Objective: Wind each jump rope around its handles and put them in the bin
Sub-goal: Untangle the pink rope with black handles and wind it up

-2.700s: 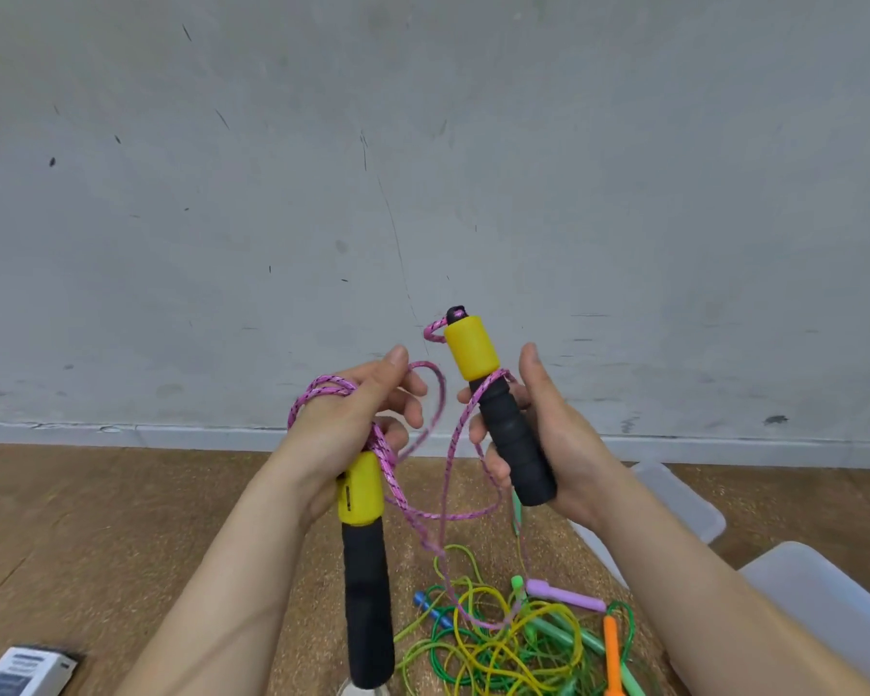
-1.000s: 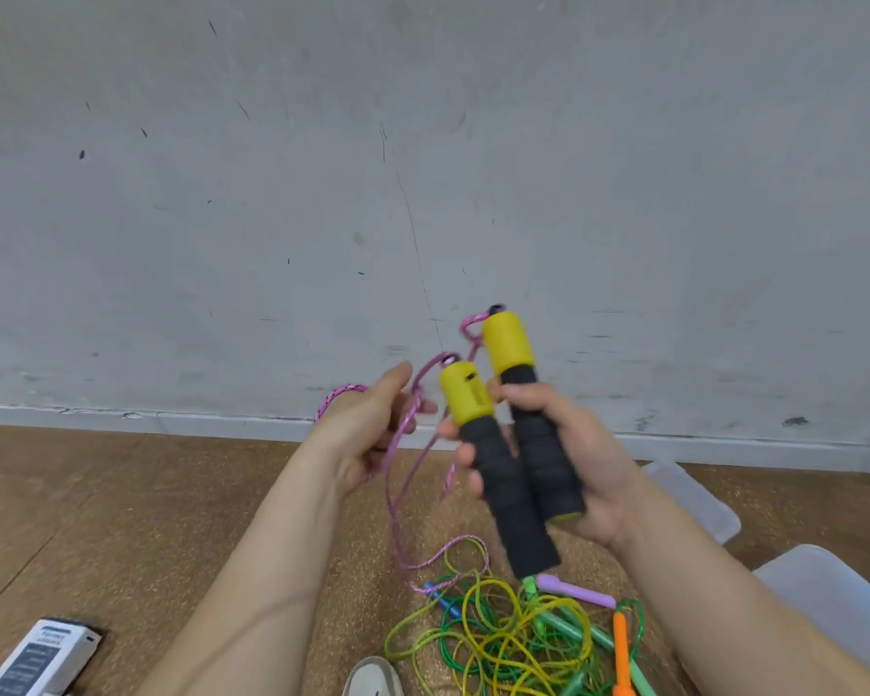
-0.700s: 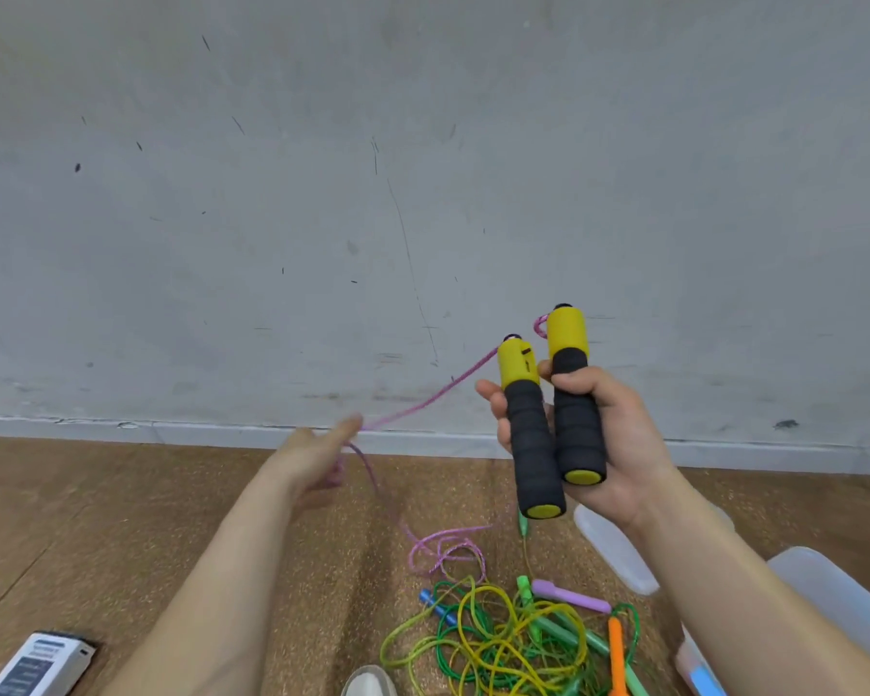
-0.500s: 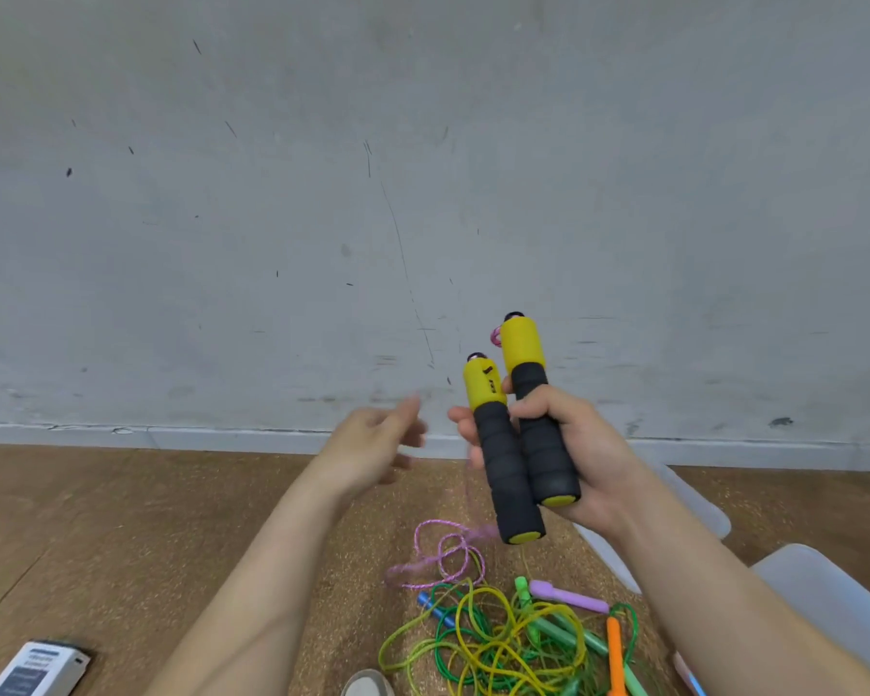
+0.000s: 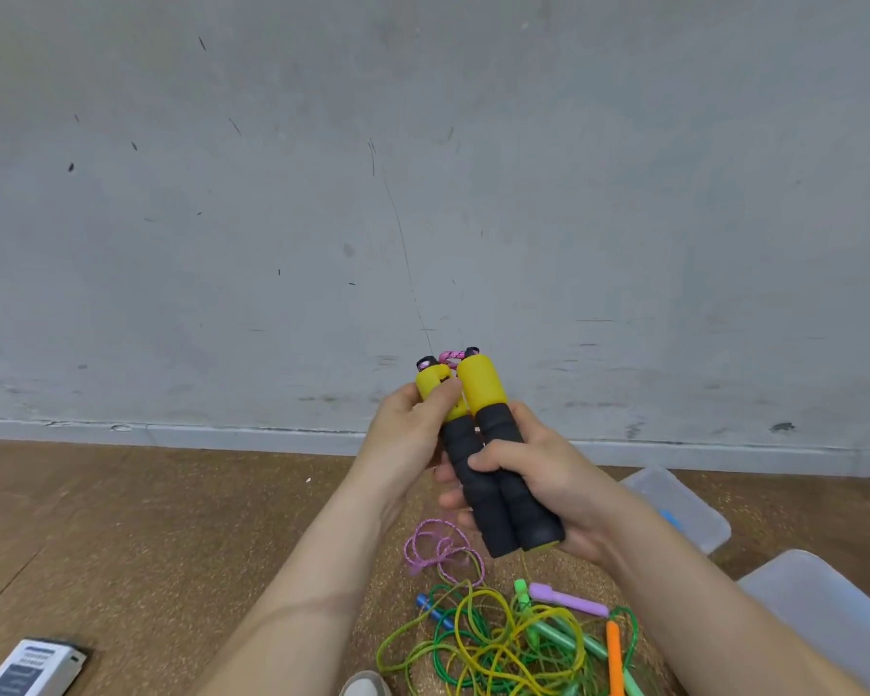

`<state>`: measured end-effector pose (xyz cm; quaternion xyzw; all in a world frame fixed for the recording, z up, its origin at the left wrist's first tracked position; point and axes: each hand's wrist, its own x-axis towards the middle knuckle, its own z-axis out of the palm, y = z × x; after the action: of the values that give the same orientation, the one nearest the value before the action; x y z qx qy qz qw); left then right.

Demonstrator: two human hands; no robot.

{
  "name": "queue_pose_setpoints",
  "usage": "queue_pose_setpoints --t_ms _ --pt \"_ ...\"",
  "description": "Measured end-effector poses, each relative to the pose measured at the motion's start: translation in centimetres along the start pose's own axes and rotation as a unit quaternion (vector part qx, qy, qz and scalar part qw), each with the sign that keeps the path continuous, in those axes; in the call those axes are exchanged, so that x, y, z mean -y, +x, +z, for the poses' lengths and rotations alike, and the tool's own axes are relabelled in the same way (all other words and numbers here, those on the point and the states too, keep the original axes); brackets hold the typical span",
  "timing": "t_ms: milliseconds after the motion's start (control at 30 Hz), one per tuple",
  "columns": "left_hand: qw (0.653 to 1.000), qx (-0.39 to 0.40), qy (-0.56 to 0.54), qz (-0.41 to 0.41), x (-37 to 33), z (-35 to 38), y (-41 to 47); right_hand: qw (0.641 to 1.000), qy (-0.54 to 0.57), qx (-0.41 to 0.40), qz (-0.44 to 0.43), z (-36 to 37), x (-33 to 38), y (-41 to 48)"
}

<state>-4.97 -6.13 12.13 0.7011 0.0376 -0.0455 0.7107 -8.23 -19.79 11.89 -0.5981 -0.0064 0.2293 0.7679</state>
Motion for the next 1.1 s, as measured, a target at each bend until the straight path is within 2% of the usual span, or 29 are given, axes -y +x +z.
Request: queue_pose_setpoints --t_ms 67,167,333,433,533,633,800,1000,1100 --pt "1.000 0.016 0.012 -0.009 -0.1 -0.5 0.0 1.000 -0.021 0.005 0.003 0.0 0.0 -0.1" --pt "0.999 0.045 0.004 -0.015 -0.4 -1.0 -0.2 0.997 -0.022 0.068 0.010 -0.2 0.2 -0.5" --pt "0.982 0.065 -0.161 -0.067 -0.7 -0.2 -1.1 0.990 0.015 0.139 0.018 -0.4 0.3 -0.6" --pt "0.978 0.037 -0.195 -0.064 -0.6 0.2 -1.0 0.985 0.019 0.166 0.042 -0.8 0.1 -0.2" --pt "0.988 -0.004 -0.153 -0.029 -0.4 0.4 -0.7 0.985 0.021 0.159 0.069 -1.2 -0.4 0.3" --pt "0.989 -0.016 -0.140 -0.032 -0.8 0.4 -0.6 0.975 0.057 0.197 0.083 -1.4 -0.4 0.4" --pt "0.988 0.001 -0.139 -0.067 -1.3 0.2 -1.0 0.957 0.088 0.252 0.114 -2.4 -1.0 0.9" --pt "0.993 0.033 -0.029 -0.108 -0.7 0.9 -1.3 0.967 0.020 0.228 0.116 -2.1 -1.6 1.3" --pt "0.990 0.073 -0.051 -0.112 -0.4 1.1 -1.2 0.967 -0.004 0.221 0.131 -1.8 -2.1 1.5"
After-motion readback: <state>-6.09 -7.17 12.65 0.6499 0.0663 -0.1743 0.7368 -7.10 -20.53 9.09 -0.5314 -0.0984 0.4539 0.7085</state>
